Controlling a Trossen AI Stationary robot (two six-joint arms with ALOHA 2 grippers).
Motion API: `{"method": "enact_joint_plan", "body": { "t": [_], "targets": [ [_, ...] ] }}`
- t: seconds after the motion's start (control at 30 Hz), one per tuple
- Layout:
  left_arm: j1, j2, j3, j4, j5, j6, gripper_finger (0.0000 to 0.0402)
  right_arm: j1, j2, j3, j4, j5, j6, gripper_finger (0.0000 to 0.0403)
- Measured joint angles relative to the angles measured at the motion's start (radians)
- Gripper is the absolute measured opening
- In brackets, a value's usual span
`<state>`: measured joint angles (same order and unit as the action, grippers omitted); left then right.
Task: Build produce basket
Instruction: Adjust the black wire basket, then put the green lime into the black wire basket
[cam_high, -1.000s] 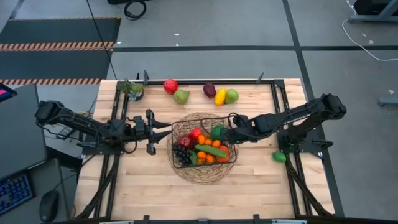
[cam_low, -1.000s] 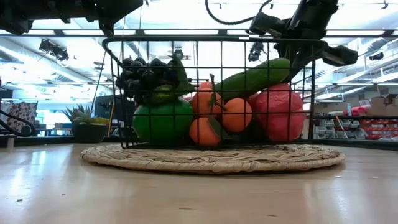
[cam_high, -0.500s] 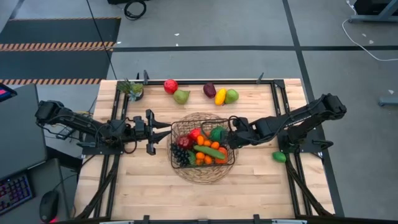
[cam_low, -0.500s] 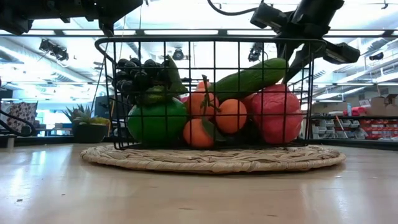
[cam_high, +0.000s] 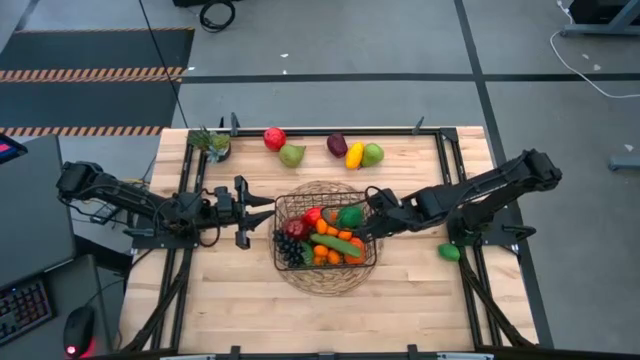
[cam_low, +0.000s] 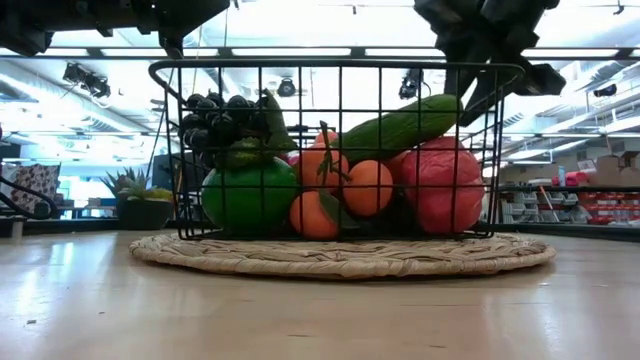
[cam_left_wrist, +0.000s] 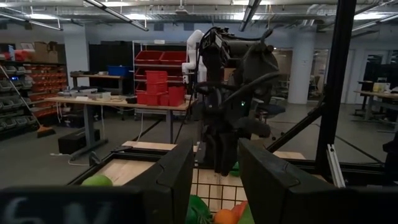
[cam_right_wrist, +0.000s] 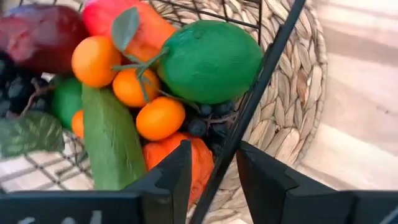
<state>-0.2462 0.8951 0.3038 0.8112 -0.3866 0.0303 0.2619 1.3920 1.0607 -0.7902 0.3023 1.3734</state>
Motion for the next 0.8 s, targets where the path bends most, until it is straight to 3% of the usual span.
{"method": "enact_joint_plan", "body": {
  "t": [0.4, 0.67, 0.8],
  "targets": [
    [0.000, 0.000, 0.000, -0.016, 0.000, -0.001, 0.0132, 0.016, -0.155, 0.002, -0.277, -0.061, -0.221, 0.0149],
    [0.000, 0.000, 0.000, -0.026, 0.000, -0.001, 0.0132, 0.098, -0.219, 0.001, -0.568, -0.118, -0.088, 0.0151],
    [0.000, 0.000, 0.000, -0.026, 0.000, -0.002, 0.0132, 0.151, -0.193, 0.001, -0.613, -0.173, -0.085, 0.0163]
  ]
}}
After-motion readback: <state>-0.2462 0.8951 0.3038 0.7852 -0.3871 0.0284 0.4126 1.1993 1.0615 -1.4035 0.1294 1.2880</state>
